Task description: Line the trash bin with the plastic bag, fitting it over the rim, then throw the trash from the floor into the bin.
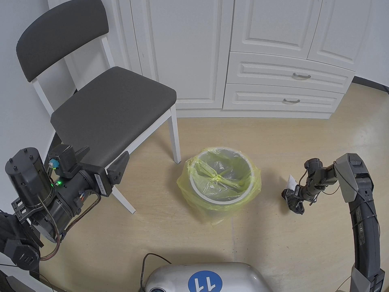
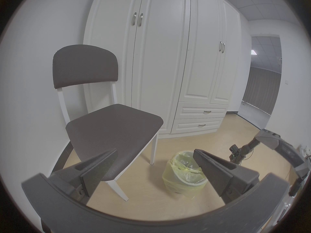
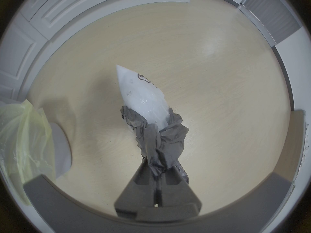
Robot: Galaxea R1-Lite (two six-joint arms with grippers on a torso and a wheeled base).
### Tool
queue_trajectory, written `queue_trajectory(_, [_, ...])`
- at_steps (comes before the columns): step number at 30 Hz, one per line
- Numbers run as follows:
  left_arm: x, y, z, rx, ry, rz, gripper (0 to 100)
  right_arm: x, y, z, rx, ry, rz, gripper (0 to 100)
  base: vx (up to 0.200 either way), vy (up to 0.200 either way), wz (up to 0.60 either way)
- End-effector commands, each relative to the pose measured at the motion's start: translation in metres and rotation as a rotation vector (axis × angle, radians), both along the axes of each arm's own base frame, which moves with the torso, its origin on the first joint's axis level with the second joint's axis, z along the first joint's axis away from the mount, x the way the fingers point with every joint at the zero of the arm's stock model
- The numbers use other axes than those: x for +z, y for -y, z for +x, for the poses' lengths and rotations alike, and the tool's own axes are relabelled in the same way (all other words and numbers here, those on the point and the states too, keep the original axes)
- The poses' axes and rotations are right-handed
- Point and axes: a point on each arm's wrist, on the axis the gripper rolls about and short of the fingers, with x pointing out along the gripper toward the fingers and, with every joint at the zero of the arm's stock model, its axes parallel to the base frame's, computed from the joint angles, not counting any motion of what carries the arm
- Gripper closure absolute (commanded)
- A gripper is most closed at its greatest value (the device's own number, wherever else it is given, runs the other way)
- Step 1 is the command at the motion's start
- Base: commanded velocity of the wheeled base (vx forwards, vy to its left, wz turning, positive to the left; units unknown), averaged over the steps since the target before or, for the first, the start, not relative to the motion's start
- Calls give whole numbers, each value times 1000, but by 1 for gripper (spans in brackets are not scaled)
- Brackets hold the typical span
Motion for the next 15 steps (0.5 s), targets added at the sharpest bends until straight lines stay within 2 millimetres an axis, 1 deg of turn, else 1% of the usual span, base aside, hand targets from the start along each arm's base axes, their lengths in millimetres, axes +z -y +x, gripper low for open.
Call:
queue_trajectory(1, [-1,-1,-3,-4,1,12,0,34,-1,-6,-34,54,21,100,0,0,0])
queue_trajectory(3, [-1,-1,-3,-2,1,12,0,38,-1,-10,-36,66,29,100,0,0,0])
queue_trajectory(6, [-1,-1,-2,1,-1,16,0,44,-3,-21,-25,96,51,100,0,0,0])
queue_trajectory(9, [-1,-1,-1,2,-1,16,0,45,-2,-33,-30,133,72,100,0,0,0])
queue_trajectory(15, [-3,-1,-1,4,-1,48,0,50,-3,-44,-74,214,107,100,0,0,0])
